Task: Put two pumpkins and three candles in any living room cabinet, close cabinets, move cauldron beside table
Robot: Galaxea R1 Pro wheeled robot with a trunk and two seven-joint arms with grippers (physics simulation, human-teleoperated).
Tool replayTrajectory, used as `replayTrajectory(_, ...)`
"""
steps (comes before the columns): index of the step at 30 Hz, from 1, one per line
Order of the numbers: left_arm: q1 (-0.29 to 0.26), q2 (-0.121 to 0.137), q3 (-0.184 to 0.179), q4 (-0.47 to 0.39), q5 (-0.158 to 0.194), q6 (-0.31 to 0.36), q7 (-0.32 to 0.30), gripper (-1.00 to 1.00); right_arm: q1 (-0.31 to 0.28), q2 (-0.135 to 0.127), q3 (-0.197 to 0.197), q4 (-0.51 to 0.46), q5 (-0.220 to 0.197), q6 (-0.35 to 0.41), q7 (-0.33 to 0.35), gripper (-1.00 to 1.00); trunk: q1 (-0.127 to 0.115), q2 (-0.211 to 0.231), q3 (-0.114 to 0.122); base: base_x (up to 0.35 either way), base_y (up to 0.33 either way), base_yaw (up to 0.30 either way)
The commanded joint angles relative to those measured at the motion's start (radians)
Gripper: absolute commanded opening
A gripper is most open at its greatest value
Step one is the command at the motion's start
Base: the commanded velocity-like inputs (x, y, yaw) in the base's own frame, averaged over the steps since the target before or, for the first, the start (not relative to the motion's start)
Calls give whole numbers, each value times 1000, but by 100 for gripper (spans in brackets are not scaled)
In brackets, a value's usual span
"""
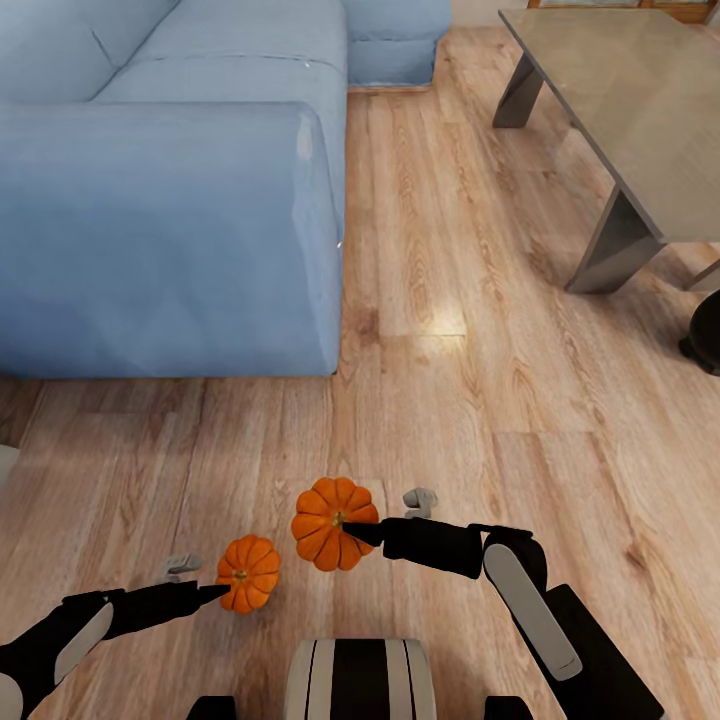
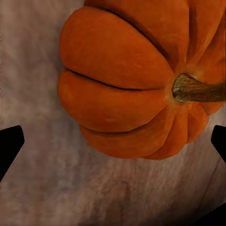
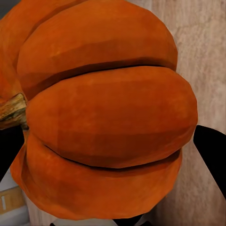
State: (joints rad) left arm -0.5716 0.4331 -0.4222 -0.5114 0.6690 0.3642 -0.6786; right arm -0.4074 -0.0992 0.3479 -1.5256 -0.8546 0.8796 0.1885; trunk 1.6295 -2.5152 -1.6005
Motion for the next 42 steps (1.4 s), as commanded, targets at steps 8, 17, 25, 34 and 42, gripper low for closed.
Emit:
replayTrajectory(8,-1,1,-4,-1,11,9,1,100,-1,-1,0,-1,5,2,6,-100,0,0,-1,73,0,0)
replayTrajectory(17,-1,1,-4,-1,11,9,1,100,-1,-1,0,0,6,2,6,-100,0,0,-1,16,-6,0)
replayTrajectory(25,-1,1,-4,-1,11,9,2,100,0,-1,0,1,6,2,6,-100,0,0,-1,19,-17,0)
replayTrajectory(34,-1,1,-4,-1,11,9,1,100,-1,-1,0,0,6,2,6,-100,2,-1,-16,0,0,0)
replayTrajectory(42,-1,1,-4,-1,11,9,1,100,-1,-1,0,1,6,2,6,-100,5,-3,-43,0,0,0)
